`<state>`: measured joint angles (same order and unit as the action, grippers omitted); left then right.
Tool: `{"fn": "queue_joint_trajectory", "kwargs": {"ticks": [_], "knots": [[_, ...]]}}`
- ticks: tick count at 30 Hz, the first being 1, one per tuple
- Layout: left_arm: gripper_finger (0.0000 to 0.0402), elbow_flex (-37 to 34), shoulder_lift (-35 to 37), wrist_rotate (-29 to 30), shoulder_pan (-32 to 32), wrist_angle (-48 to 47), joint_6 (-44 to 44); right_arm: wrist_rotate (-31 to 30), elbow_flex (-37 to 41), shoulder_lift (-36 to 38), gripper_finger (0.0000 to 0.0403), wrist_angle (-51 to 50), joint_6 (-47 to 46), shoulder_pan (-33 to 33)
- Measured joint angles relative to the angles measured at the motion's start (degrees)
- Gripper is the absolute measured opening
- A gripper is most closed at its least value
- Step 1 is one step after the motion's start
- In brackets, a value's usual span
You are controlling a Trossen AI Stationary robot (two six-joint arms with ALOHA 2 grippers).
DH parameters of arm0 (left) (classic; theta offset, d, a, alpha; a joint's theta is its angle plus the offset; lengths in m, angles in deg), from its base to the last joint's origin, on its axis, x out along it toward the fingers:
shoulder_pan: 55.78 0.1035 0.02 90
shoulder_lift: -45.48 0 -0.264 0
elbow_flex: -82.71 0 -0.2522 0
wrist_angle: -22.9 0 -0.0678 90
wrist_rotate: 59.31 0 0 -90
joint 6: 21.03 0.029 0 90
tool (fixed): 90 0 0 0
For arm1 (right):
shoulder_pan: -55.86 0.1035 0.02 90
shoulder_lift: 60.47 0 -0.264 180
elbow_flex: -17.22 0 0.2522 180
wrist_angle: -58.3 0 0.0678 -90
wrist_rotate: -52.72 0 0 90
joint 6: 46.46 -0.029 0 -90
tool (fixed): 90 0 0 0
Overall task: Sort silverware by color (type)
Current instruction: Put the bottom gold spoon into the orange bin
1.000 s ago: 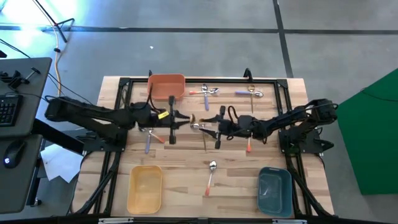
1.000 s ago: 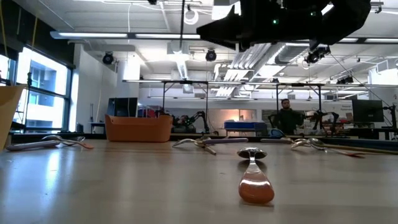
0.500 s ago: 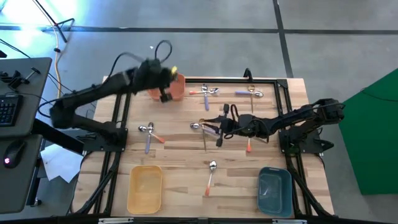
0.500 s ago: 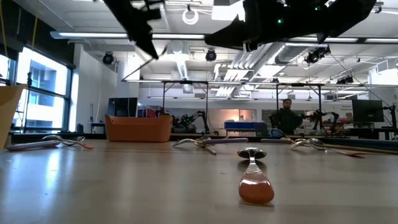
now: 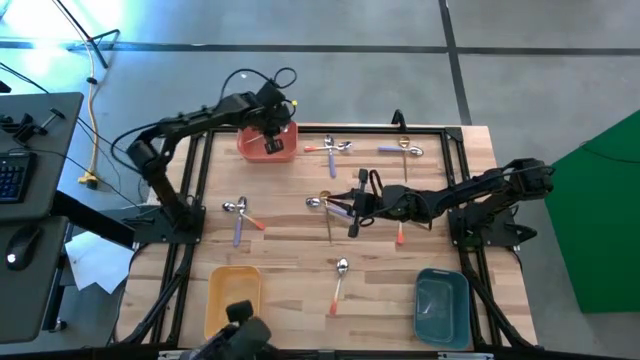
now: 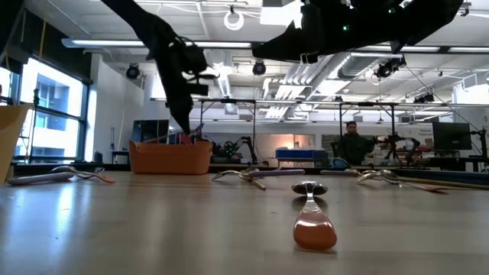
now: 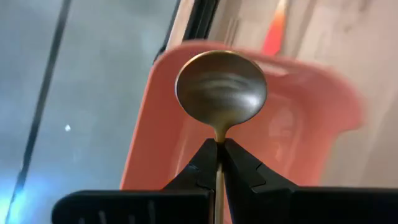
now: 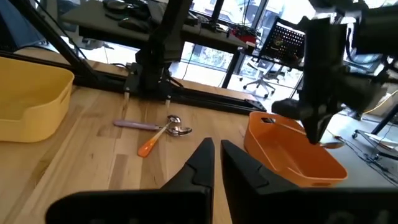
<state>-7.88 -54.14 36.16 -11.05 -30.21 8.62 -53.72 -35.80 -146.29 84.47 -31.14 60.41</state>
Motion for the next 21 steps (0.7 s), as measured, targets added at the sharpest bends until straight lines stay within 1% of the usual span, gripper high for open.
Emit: {"fn": "queue_joint_trajectory", "kwargs": {"ticks": [7,14,17,21], "knots": [[0.0000,0.03,-4.93,0.17,1.41,0.03,1.88,0.05,0.00,0.00,0.0012,-0.05,0.10,0.00],[0.0001,0.03,-6.65,-0.04,1.49,-0.33,1.95,0.09,0.00,0.00,0.0012,-0.07,0.04,0.00],[0.0012,0.03,-6.65,-0.04,1.49,-0.32,1.28,0.07,0.00,0.00,0.0012,-0.09,0.04,0.00],[0.0040,0.03,-6.48,0.16,1.49,-0.62,1.05,0.08,0.00,0.00,0.0012,-0.09,0.04,0.00]]}}
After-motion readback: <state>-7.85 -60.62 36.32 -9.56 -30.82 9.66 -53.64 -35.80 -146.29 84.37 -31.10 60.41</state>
